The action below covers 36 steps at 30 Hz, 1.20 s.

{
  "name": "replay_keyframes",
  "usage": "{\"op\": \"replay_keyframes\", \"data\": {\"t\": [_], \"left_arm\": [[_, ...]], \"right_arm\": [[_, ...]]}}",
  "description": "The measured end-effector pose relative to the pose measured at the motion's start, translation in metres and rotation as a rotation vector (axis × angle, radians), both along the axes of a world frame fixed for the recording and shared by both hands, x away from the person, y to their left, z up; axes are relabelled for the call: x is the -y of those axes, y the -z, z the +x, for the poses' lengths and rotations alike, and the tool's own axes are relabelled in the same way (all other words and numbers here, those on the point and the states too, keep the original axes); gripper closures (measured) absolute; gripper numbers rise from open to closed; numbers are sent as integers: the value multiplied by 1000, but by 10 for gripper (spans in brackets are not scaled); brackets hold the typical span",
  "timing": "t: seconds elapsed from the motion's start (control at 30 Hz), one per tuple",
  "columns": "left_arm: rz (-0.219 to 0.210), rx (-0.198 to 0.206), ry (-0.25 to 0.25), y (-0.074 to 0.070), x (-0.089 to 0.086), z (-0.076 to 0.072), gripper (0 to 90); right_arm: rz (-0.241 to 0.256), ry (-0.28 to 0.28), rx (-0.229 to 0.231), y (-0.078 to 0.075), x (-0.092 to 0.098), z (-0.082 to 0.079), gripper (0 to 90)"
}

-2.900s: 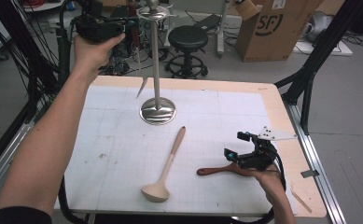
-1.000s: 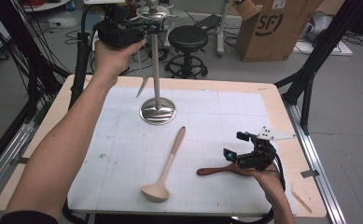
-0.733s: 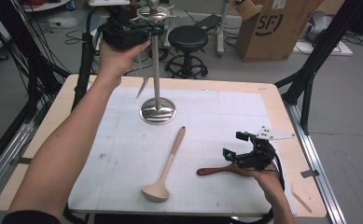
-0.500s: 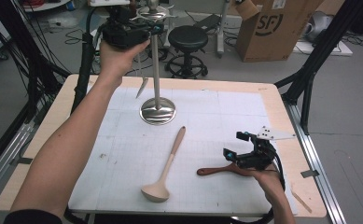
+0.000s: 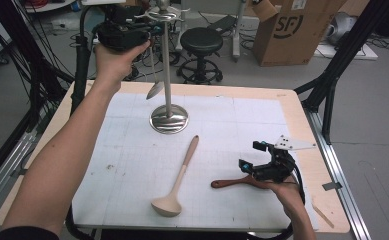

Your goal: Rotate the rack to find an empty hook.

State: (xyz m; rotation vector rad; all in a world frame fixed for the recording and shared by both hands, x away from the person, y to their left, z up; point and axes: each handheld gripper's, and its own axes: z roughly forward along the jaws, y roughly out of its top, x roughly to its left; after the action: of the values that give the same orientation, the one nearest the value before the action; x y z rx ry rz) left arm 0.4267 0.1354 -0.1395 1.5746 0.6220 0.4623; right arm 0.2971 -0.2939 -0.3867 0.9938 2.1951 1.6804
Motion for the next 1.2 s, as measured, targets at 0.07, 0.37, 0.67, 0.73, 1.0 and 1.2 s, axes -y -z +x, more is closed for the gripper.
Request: {"op": "replay_keyframes", "data": {"t": [0.07, 0.37, 0.67, 0.73, 1.0, 1.2], "left_arm": [[-1, 1, 0, -1, -5, 0, 896], [4, 0, -13, -2, -23, 6, 896], [7, -21, -57, 0, -36, 15, 896], [5, -26, -68, 0, -38, 17, 896], [43, -17, -30, 0, -41, 8, 884], [67, -21, 6, 8, -42, -3, 832]], "right_arm": [[2, 1, 1, 0, 1, 0, 1], [1, 0, -1, 0, 1, 0, 1], [0, -3, 2, 1, 1, 1, 1], [0, -2, 1, 1, 1, 1, 1], [1, 1, 0, 0, 2, 1, 1], [-3, 7, 0, 0, 1, 0, 1]]}}
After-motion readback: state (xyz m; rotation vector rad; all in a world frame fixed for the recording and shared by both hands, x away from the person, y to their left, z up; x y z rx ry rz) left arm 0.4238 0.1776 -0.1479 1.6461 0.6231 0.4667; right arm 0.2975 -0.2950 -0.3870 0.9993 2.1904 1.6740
